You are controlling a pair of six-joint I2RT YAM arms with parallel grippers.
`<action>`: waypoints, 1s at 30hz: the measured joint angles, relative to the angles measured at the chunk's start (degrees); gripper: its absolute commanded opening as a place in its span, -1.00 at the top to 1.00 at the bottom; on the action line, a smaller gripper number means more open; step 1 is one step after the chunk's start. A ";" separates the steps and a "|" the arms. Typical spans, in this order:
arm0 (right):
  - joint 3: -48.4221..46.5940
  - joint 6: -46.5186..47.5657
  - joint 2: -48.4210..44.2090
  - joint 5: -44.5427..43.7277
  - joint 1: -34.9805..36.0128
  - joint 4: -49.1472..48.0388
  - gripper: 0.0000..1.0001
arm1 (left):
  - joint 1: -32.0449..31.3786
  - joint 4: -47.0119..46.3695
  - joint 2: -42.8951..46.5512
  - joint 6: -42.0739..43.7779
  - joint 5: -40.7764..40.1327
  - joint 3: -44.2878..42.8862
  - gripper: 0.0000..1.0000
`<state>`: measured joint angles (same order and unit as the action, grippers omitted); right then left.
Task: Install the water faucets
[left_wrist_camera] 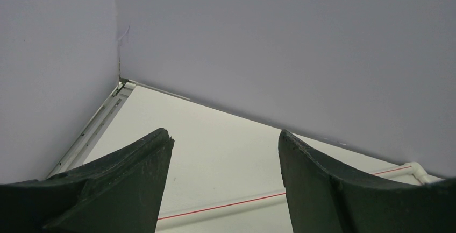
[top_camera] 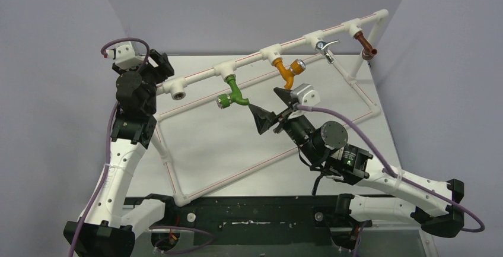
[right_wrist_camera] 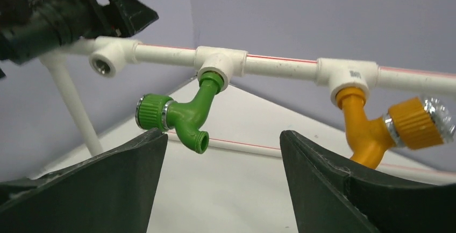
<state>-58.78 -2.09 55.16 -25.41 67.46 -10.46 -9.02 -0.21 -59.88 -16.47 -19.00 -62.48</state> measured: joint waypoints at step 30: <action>-5.07 77.66 13.62 13.07 2.69 7.93 -0.43 | 0.00 -0.02 -0.09 0.04 0.00 -0.04 -0.39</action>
<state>-63.86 75.57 68.77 -12.34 70.15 -2.52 -9.02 -0.23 -59.96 -16.43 -19.00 -62.52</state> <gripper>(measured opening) 0.736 0.696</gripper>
